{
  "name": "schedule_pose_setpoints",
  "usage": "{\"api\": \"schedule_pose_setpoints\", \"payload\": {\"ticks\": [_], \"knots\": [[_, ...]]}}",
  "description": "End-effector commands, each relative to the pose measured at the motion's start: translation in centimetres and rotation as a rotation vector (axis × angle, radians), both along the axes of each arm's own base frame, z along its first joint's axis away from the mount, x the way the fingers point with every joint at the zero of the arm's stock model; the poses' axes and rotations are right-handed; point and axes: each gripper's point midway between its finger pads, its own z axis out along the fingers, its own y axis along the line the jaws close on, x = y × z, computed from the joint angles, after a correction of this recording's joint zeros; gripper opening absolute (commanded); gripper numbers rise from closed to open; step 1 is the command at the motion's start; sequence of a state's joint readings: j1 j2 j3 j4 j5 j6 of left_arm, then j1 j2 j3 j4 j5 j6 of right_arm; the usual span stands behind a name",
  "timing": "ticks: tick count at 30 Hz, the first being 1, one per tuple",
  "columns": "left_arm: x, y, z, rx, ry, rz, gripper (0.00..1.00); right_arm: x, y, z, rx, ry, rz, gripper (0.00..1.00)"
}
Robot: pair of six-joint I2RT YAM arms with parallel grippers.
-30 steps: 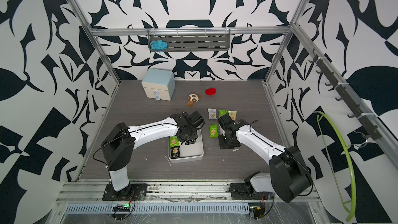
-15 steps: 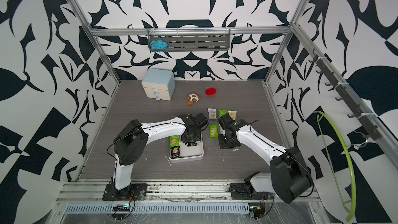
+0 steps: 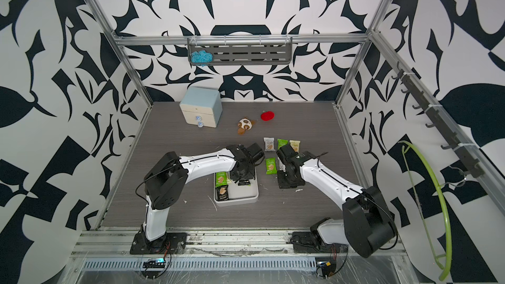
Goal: Take the cookies out of the storage box
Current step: Pick up the cookie from the storage box, then place the cookie at the center of the board.
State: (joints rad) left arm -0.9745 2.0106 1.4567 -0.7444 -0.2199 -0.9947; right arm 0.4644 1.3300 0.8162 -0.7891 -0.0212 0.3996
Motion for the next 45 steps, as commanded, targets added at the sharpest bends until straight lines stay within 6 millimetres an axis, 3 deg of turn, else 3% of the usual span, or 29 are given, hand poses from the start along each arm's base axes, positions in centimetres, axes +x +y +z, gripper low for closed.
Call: {"api": "schedule_pose_setpoints", "payload": {"ticks": [1,7,17,21,26,30,37,45], "knots": [[0.2,-0.1,0.8,-0.001,0.003,-0.004,0.44,0.3,-0.1,0.4,-0.002,-0.014,-0.001,0.03],[0.3,-0.4,3.1,-0.031,-0.015,-0.006,0.44,0.3,0.0,0.5,0.005,-0.012,0.003,0.03],[0.2,1.1,7.9,-0.074,-0.054,-0.005,0.45,1.9,0.9,1.5,0.023,-0.039,0.017,0.03],[1.1,3.1,8.8,-0.060,-0.058,0.001,0.45,2.9,1.4,1.8,0.030,-0.052,0.007,0.03],[3.3,8.1,9.7,-0.053,-0.070,0.049,0.45,4.4,2.0,1.5,0.021,-0.048,-0.020,0.03],[5.3,12.4,9.5,-0.045,-0.071,0.088,0.45,5.6,2.7,0.9,0.040,-0.042,-0.060,0.03],[8.7,18.7,7.2,-0.042,-0.050,0.169,0.45,8.5,3.5,0.5,0.025,-0.043,-0.112,0.02],[11.8,21.7,3.5,-0.025,-0.042,0.219,0.45,11.0,3.9,1.2,0.012,-0.064,-0.147,0.02]]}}
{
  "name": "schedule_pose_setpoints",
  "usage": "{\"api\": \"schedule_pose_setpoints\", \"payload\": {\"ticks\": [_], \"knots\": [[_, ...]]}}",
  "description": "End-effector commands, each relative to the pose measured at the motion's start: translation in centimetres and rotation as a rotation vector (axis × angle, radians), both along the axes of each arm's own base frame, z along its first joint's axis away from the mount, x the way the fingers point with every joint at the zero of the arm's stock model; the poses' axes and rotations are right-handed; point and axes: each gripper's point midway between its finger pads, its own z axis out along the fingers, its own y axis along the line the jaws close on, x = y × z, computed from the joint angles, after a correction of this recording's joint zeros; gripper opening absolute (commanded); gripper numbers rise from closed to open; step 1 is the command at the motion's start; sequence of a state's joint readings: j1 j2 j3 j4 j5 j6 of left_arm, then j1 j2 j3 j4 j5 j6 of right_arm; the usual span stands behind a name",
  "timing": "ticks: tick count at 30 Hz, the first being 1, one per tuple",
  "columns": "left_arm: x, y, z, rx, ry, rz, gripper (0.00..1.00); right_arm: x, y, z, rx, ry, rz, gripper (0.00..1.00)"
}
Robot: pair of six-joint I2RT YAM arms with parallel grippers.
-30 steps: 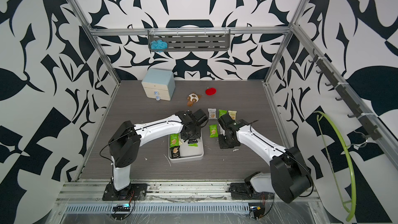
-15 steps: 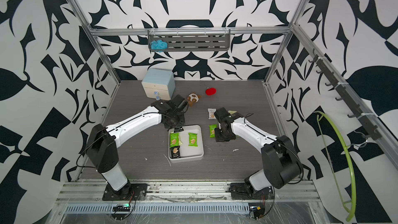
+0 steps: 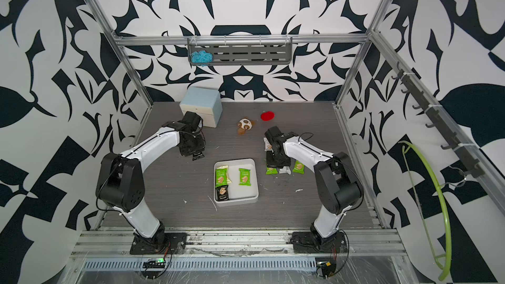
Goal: Take the cookies out of the storage box
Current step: Place the cookie at the center of the board.
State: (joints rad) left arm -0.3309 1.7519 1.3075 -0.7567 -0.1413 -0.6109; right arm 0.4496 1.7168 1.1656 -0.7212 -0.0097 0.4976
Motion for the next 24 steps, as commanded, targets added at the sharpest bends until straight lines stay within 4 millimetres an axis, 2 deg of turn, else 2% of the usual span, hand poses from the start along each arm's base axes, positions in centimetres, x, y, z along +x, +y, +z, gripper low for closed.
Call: {"api": "schedule_pose_setpoints", "payload": {"ticks": [1,9,18,24], "knots": [[0.9,0.1,-2.2,0.001,0.017,-0.032,0.45,1.5,-0.3,1.6,-0.010,-0.045,-0.037,0.02],[2.4,0.5,-5.1,0.008,0.035,-0.013,0.46,1.7,-1.1,2.4,-0.019,-0.062,-0.058,0.02],[3.2,0.3,-6.7,0.003,0.051,-0.014,0.47,1.4,-2.0,2.3,-0.030,-0.048,-0.074,0.02],[3.6,0.2,-6.5,0.002,0.047,-0.020,0.52,1.3,-2.3,2.9,-0.031,-0.056,-0.072,0.02]]}}
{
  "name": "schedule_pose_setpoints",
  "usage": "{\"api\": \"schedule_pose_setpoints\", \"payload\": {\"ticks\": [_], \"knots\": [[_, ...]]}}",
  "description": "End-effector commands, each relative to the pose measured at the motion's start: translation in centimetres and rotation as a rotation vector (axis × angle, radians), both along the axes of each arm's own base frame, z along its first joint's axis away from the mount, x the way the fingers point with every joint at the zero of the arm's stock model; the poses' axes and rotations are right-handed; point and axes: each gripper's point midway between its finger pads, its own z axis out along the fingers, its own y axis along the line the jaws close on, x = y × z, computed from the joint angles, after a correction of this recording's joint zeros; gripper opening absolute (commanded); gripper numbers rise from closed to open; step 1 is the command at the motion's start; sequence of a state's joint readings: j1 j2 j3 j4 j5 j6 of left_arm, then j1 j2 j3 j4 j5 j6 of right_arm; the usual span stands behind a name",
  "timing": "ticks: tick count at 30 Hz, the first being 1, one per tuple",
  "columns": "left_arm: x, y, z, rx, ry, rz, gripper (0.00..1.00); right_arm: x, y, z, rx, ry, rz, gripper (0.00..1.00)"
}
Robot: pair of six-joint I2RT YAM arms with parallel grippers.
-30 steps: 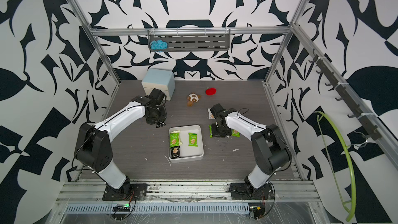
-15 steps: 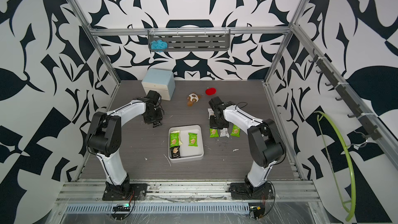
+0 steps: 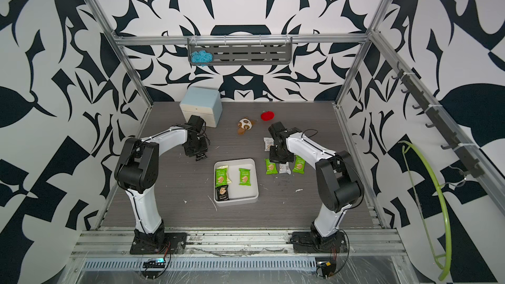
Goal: Take the cookies out of the storage box
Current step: Place the cookie at the center of the board, then pick up the cookie from the storage box.
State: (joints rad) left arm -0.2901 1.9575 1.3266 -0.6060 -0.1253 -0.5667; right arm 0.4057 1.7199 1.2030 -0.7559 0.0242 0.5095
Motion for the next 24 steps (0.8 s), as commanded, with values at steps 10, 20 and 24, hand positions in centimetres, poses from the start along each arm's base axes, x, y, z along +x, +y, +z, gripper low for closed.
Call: {"api": "schedule_pose_setpoints", "payload": {"ticks": [10,20,24], "knots": [[-1.4,-0.2,3.6,-0.036,-0.012,0.030,0.73,-0.2,0.1,2.8,0.035,-0.059,0.032,0.10],[-6.7,-6.3,10.4,-0.054,-0.136,-0.010,0.74,-1.7,0.5,2.7,0.088,-0.066,0.085,0.19],[-9.1,-9.3,11.7,-0.077,-0.176,-0.012,0.74,-2.3,0.1,3.1,0.093,-0.079,0.101,0.22]]}}
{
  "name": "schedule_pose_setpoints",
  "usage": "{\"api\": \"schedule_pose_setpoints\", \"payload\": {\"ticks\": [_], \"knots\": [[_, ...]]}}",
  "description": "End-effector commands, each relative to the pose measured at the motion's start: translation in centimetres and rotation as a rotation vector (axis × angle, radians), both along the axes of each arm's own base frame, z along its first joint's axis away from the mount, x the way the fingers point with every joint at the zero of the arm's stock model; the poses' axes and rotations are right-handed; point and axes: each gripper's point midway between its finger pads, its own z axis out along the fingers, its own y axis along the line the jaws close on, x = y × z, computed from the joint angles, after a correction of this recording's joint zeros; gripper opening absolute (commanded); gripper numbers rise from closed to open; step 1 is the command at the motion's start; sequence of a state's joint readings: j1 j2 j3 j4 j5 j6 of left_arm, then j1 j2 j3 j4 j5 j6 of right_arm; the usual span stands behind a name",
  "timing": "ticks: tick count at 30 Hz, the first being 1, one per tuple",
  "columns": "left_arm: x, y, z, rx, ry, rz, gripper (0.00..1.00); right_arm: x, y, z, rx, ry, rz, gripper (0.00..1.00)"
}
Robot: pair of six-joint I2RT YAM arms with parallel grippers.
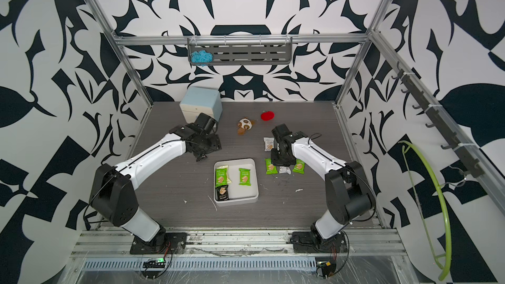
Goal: Take the cookies out of the storage box
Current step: Pick up the cookie from the storage box.
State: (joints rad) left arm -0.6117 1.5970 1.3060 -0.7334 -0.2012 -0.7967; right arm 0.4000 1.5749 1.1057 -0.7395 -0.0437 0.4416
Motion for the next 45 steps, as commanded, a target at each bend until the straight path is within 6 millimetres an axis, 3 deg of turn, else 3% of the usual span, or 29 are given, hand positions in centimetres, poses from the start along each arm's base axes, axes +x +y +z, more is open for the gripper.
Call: {"api": "schedule_pose_setpoints", "payload": {"ticks": [1,7,13,19,31,45], "knots": [[-2.8,-0.9,-0.3,0.017,0.018,0.054,0.73,-0.3,-0.2,1.4,0.025,-0.044,0.027,0.23],[-5.5,-6.3,-0.3,0.032,-0.014,-0.042,0.74,-1.3,-1.1,1.6,0.057,-0.047,0.017,0.27],[-6.7,-10.3,-3.0,0.071,0.044,-0.157,0.74,-2.4,-2.3,1.5,0.068,-0.047,-0.003,0.27],[-7.4,-12.7,-6.1,0.104,0.095,-0.238,0.73,-2.7,-3.7,1.7,0.075,-0.060,-0.027,0.27],[-7.7,-14.1,-9.8,0.111,0.159,-0.303,0.73,-2.5,-4.1,1.1,0.091,-0.030,-0.037,0.27],[-7.8,-13.7,-12.2,0.195,0.202,-0.336,0.70,-2.4,-4.4,0.8,0.078,-0.021,-0.041,0.27]]}}
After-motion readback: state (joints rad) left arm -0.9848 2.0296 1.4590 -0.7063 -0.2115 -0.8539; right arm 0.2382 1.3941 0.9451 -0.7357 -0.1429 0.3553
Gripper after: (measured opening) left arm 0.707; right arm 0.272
